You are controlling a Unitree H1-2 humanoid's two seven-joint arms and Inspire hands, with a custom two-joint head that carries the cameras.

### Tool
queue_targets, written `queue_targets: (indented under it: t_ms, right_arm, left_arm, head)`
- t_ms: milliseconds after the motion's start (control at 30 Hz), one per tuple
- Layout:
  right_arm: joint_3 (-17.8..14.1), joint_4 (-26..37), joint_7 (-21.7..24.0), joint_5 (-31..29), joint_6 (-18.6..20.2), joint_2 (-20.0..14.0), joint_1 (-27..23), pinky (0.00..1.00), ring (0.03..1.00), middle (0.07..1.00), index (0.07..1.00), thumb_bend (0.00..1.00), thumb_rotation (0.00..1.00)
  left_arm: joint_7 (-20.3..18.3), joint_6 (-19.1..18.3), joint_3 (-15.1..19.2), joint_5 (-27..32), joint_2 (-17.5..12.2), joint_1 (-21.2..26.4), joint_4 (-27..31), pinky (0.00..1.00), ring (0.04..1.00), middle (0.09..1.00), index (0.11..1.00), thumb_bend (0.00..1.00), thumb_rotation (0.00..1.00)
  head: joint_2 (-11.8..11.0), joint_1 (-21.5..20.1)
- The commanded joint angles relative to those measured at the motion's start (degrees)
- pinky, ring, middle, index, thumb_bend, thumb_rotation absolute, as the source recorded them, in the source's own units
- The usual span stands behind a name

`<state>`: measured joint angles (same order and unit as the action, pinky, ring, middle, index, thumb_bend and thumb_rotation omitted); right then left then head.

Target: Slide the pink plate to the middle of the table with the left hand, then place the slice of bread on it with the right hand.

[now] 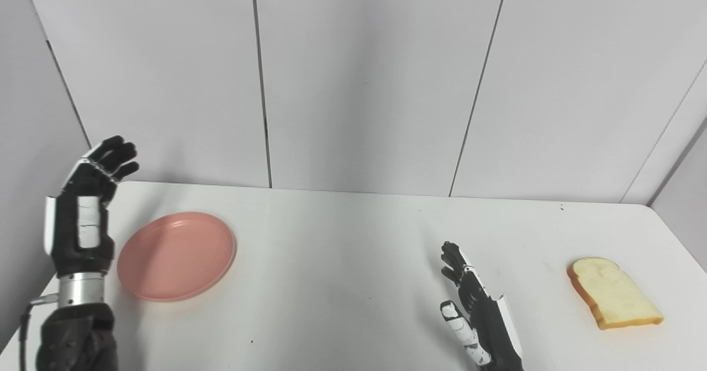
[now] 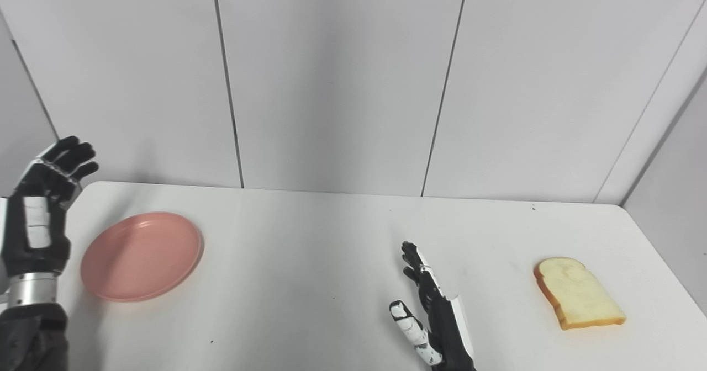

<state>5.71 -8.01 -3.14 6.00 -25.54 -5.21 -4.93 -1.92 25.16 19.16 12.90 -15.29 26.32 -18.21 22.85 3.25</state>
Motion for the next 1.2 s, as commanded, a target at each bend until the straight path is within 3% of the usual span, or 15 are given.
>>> queue_targets:
  t_ms: [0,267,533,633,733,933,1033,1167]
  right_arm:
    - [-0.2,-5.4,-0.8,-0.3,-1.4,-0.4,3.8,0.91,0.928,0.929,0.910,0.63,0.85]
    - [-0.4,-4.8,-0.7,0.0,-1.4,-0.1,4.1,0.90,0.926,0.927,0.909,0.63,0.85]
    - [-0.5,-3.9,-0.7,0.5,-1.3,0.2,4.3,0.89,0.923,0.927,0.907,0.62,0.84]
    - [-0.5,-3.7,-0.7,0.6,-1.3,0.3,4.2,0.89,0.924,0.928,0.905,0.62,0.84]
    - [-0.5,-3.4,-0.9,1.0,-1.4,0.3,4.3,0.88,0.922,0.927,0.904,0.61,0.84]
    - [-0.7,-2.6,-0.7,1.0,-1.3,0.6,4.6,0.88,0.920,0.924,0.904,0.61,0.83]
    - [-0.8,-2.7,-0.6,1.1,-1.3,0.5,4.5,0.88,0.919,0.923,0.904,0.61,0.84]
    - [-1.2,-3.0,-0.7,0.9,-1.2,0.5,4.2,0.87,0.916,0.924,0.904,0.62,0.85]
  left_arm:
    - [0.6,0.7,0.3,1.3,-1.4,3.8,0.4,0.68,0.745,0.726,0.692,0.92,0.86]
    - [-1.3,1.6,1.2,2.4,-4.8,7.5,-12.7,0.74,0.784,0.776,0.715,0.95,0.86]
    - [-2.3,1.7,2.2,4.0,-5.6,11.6,-26.1,0.82,0.814,0.821,0.815,0.97,0.86]
    - [-3.2,1.7,3.0,4.3,-5.3,13.3,-31.2,0.83,0.818,0.803,0.810,0.98,0.85]
    - [-3.1,1.8,3.3,3.0,-5.2,14.4,-35.7,0.77,0.812,0.795,0.807,0.94,0.85]
    - [-4.1,1.8,4.2,2.4,-6.4,16.7,-45.4,0.77,0.779,0.768,0.786,1.00,0.82]
    - [-4.4,1.8,3.9,1.8,-6.2,16.6,-46.6,0.74,0.773,0.767,0.786,0.96,0.82]
    - [-5.3,1.8,2.8,1.1,-4.6,15.4,-45.6,0.84,0.860,0.850,0.834,0.91,0.84]
  head:
    - [0.1,0.0]
    - [1.0,-0.5]
    - [1.8,-0.7]
    - [1.9,-0.9]
    - [2.2,-1.1]
    - [2.7,-1.2]
    - [2.6,-1.2]
    - [2.6,-1.2]
